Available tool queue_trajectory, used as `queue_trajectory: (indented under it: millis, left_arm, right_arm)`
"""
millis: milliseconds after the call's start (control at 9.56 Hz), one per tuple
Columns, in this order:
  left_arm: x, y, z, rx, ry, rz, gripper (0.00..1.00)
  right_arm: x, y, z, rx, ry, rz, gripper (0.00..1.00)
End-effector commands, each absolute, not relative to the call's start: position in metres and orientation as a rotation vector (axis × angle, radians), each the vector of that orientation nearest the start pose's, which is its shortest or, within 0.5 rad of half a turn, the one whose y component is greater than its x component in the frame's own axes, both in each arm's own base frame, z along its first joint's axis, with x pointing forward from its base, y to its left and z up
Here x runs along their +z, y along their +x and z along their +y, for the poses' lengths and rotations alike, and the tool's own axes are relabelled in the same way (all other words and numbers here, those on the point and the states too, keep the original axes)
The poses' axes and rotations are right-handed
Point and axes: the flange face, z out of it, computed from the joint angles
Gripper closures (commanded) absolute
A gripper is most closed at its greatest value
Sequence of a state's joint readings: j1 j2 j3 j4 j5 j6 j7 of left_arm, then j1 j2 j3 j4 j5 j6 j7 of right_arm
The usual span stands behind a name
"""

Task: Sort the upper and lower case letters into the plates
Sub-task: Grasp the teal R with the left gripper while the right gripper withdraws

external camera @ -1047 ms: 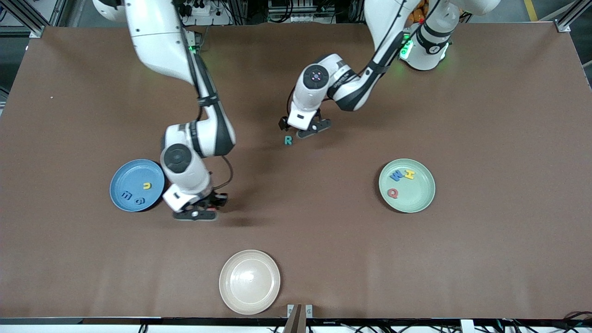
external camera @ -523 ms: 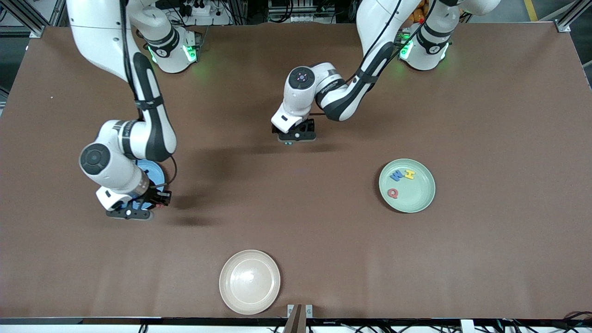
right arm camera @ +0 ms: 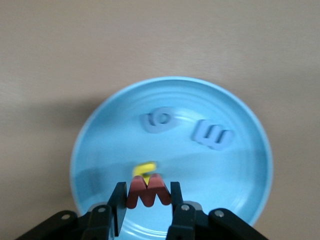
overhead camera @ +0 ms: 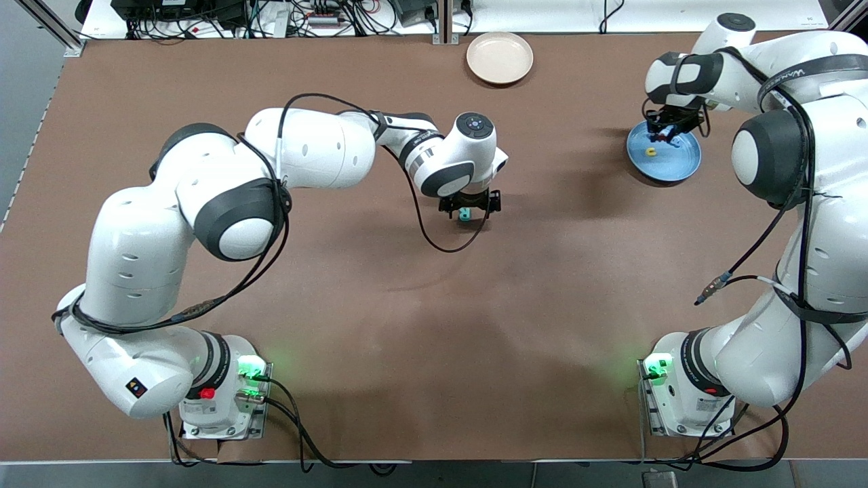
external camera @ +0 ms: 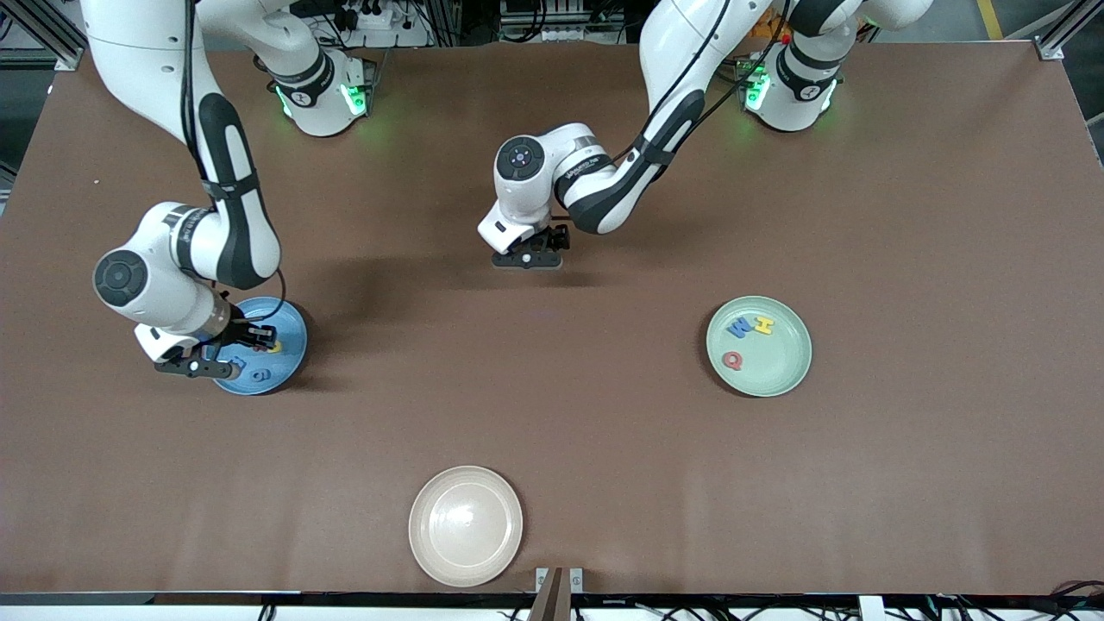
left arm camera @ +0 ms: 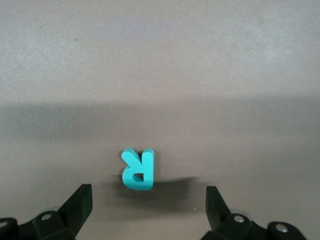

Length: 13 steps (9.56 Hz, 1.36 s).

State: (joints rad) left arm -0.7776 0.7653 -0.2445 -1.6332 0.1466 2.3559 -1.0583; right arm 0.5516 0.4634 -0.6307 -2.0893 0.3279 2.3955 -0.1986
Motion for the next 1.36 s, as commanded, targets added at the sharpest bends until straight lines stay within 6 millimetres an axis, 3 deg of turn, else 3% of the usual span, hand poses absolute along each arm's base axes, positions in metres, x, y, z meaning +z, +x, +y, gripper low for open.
queue_trajectory:
  millis: [0,105,209,419,628,942,1256]
  left_arm:
    - [0.170,0.387,-0.570,0.092,-3.141,-0.012,0.00]
    - [0.160,0.388,-0.569,0.106,-3.136,-0.022,0.00]
    - [0.160,0.385,-0.571,0.107,-3.136,-0.018,0.00]
    - [0.160,0.383,-0.572,0.107,-3.135,-0.045,0.35]
    - [0.162,0.383,-0.573,0.107,-3.138,-0.065,0.53]
    - [0.164,0.384,-0.574,0.101,-3.139,-0.061,0.96]
    - [0.168,0.387,-0.573,0.098,-3.145,-0.077,1.00]
  right_arm:
    - [0.251,0.563,-0.062,0.098,-3.152,0.118,0.40]
    - [0.256,0.566,-0.064,0.081,-3.148,0.116,0.00]
    - [0.259,0.569,-0.063,0.062,-3.151,0.109,0.00]
    - [0.262,0.571,-0.056,0.056,-3.148,0.108,0.00]
    - [0.271,0.569,-0.042,0.068,-3.121,0.094,0.00]
    - [0.294,0.565,-0.053,0.062,-3.053,0.069,0.00]
    - [0.334,0.556,-0.071,0.076,-3.109,-0.004,0.00]
